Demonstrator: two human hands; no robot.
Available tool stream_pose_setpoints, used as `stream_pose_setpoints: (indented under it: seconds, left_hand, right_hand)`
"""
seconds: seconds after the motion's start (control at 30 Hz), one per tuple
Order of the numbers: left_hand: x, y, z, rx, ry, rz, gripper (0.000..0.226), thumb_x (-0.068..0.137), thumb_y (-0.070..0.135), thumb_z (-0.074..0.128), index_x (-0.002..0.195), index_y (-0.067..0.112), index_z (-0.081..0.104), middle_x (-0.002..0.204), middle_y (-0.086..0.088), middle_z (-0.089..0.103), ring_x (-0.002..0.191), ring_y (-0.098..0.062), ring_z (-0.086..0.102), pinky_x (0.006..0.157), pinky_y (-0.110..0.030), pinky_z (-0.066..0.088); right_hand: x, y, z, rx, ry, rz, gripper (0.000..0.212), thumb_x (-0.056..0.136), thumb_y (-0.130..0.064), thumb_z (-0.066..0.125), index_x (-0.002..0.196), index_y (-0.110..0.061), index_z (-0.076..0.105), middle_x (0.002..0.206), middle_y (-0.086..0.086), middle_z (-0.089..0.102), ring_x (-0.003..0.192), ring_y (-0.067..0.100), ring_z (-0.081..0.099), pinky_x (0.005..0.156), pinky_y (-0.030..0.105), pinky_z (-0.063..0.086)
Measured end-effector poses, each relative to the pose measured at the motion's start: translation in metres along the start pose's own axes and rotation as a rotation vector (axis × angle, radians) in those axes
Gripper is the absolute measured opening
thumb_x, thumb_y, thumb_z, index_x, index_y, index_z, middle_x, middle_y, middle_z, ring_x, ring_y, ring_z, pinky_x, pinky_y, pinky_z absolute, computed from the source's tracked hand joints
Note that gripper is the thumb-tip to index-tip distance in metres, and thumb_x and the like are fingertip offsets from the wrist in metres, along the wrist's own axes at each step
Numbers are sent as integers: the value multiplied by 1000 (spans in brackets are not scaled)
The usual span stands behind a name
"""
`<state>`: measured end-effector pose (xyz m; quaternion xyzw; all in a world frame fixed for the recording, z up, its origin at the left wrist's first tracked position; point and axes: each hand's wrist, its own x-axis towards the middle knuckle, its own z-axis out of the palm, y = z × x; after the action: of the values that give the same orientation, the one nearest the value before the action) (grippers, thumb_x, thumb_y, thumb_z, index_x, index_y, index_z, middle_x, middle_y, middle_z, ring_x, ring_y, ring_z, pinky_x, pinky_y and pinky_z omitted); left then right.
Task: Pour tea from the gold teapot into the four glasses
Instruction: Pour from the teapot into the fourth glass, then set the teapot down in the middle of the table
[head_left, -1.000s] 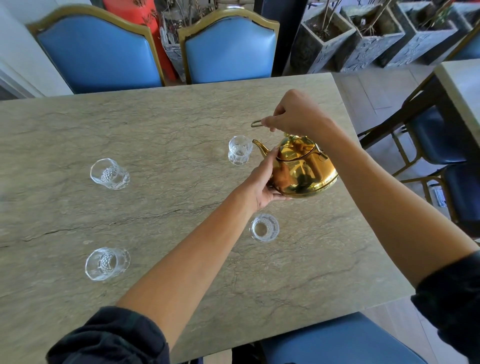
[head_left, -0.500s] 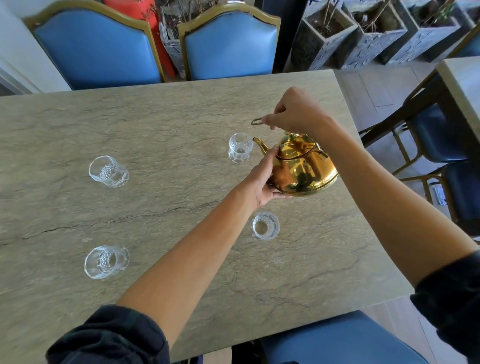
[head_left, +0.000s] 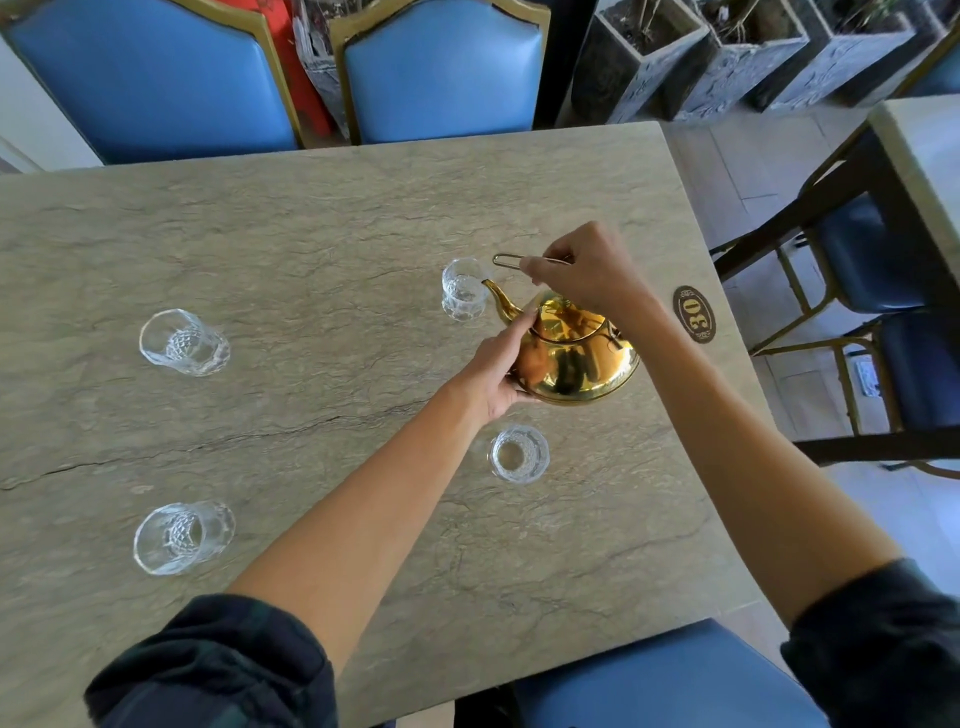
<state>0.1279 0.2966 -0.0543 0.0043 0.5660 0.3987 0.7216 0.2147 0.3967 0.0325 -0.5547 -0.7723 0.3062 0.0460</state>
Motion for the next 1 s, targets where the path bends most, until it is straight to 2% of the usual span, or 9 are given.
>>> stream_pose_setpoints:
  seconds: [0.07, 0.13, 0.17, 0.33, 0.47, 0.67, 0.77, 0.9, 1.0]
  left_hand:
    - [1, -1, 1, -4, 15, 17, 82, 86, 62, 78, 149, 16, 52, 142, -17, 64, 127, -39, 65, 90, -62, 62]
    - [3, -3, 1, -5, 29, 35, 94, 75, 63, 85, 148, 16, 49, 143, -18, 63, 124, -37, 66, 70, -52, 66]
    - [3, -3, 1, -6, 33, 46, 99, 71, 63, 87, 149, 17, 45, 144, -18, 61, 123, -37, 67, 67, -50, 66]
    - [-14, 6, 2, 27, 31, 104, 80, 90, 51, 80, 147, 20, 33, 144, -14, 58, 126, -34, 64, 97, -60, 55]
    - [-39, 16, -2, 98, 18, 147, 77, 91, 55, 77, 148, 25, 35, 143, -8, 60, 116, -26, 65, 81, -46, 52]
    - [-86, 26, -16, 185, 33, 251, 70, 93, 58, 73, 149, 30, 42, 135, -3, 65, 115, -22, 66, 105, -56, 52]
    - [-116, 27, -29, 240, 59, 302, 64, 94, 59, 71, 146, 32, 47, 126, 1, 68, 114, -21, 67, 103, -53, 54]
    - [-152, 27, -56, 333, 88, 360, 68, 93, 60, 71, 150, 30, 49, 129, -3, 69, 113, -22, 69, 88, -42, 57]
    - [-173, 17, -77, 376, 123, 369, 72, 92, 62, 71, 151, 28, 49, 128, -5, 71, 111, -23, 70, 90, -42, 58]
  right_hand:
    - [-4, 5, 0, 32, 11, -5, 40, 93, -41, 71, 85, -3, 81, 65, 14, 67, 46, 11, 41, 47, 26, 30]
    - [-10, 8, -2, 68, 42, -23, 40, 93, -41, 70, 83, -3, 81, 71, 20, 73, 50, 13, 45, 50, 28, 32]
    - [-13, 10, -3, 83, 62, -33, 41, 92, -41, 70, 81, -3, 80, 72, 20, 73, 51, 13, 46, 52, 29, 34]
    - [-32, 5, -15, 160, 154, -69, 39, 91, -42, 70, 77, -7, 78, 60, 4, 64, 52, 14, 52, 53, 29, 39]
    - [-52, -12, -30, 228, 200, -81, 38, 93, -42, 68, 72, -11, 74, 57, 2, 63, 48, 10, 51, 51, 27, 40]
    - [-95, -50, -53, 365, 147, -117, 37, 99, -37, 65, 81, -6, 74, 61, 10, 65, 49, 16, 55, 49, 29, 44]
    - [-119, -68, -58, 516, 54, -122, 35, 100, -32, 66, 82, -3, 72, 56, 7, 63, 40, 14, 49, 44, 22, 42]
    - [-146, -92, -48, 645, -50, -102, 29, 103, -27, 62, 84, -8, 73, 50, 2, 59, 36, 13, 45, 38, 18, 39]
    - [-163, -106, -32, 695, -99, -103, 27, 104, -24, 60, 90, -6, 73, 50, 1, 60, 36, 12, 46, 38, 19, 40]
